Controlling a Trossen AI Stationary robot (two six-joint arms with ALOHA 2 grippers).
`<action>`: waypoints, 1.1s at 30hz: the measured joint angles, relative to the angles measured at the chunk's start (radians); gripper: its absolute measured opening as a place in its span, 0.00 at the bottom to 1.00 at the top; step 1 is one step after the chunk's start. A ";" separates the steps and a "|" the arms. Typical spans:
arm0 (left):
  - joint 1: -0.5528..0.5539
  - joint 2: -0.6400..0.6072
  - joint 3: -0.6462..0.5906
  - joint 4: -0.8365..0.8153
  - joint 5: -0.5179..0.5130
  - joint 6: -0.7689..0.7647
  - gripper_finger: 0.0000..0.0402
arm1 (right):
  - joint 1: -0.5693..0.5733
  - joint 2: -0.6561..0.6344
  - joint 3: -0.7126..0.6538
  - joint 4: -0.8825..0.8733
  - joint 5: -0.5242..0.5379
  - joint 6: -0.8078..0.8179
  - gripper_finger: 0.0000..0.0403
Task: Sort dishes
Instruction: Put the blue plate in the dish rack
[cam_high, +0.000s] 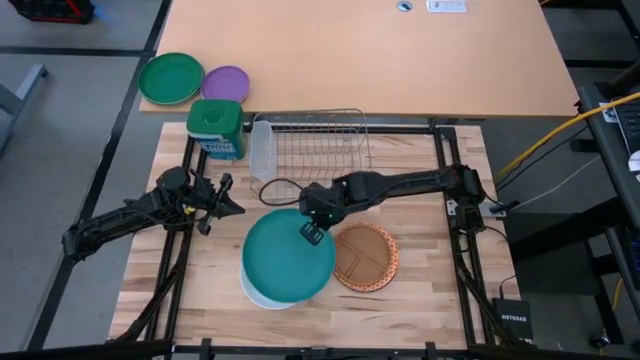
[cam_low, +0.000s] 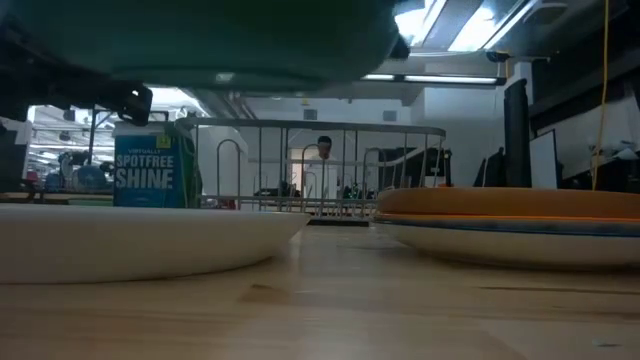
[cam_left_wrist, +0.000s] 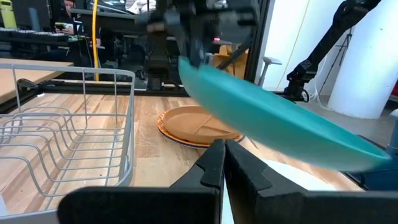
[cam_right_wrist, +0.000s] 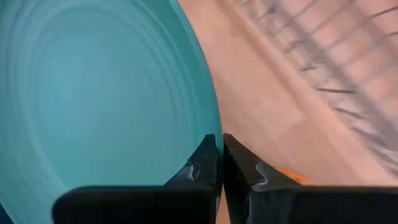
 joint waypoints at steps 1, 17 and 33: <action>0.000 0.000 0.000 0.000 0.000 0.000 0.01 | 0.000 0.000 0.038 -0.047 0.022 0.000 0.02; 0.000 0.000 0.000 0.039 -0.042 -0.039 0.01 | -0.159 -0.063 0.382 -0.435 0.459 0.031 0.02; 0.000 -0.001 0.000 0.091 -0.059 -0.094 0.01 | -0.554 -0.079 0.380 -0.430 0.515 -0.133 0.02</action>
